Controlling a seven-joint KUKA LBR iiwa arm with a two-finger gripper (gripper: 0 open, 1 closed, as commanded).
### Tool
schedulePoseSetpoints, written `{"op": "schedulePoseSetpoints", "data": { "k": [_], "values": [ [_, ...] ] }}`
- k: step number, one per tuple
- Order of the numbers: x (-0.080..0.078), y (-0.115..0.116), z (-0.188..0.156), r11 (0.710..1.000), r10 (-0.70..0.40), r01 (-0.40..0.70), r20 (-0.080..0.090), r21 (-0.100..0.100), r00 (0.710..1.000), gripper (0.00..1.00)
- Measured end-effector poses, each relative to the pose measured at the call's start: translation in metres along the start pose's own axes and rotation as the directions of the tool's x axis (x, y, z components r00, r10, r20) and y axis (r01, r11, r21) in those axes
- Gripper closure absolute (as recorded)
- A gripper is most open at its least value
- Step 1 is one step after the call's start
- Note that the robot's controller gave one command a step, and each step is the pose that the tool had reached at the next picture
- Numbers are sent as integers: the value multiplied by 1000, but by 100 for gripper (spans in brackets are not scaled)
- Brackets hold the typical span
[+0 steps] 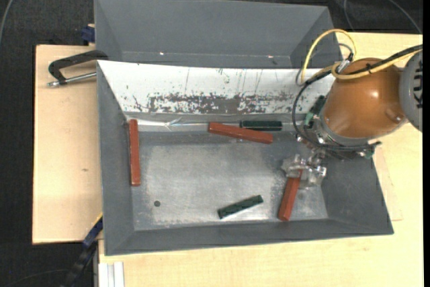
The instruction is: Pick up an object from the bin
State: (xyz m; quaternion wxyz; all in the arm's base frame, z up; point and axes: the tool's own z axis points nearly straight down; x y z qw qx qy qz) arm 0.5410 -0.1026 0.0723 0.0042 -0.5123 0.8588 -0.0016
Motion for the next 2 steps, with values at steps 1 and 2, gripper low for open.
{"op": "schedulePoseSetpoints", "data": {
  "k": [1, 2],
  "values": [
    [-3, -14, -128, 1000, 11, -11, 1, 7, 1000, 100],
    [-2, -22, -159, 1000, -28, 28, 0, 2, 1000, 100]
  ]
}}
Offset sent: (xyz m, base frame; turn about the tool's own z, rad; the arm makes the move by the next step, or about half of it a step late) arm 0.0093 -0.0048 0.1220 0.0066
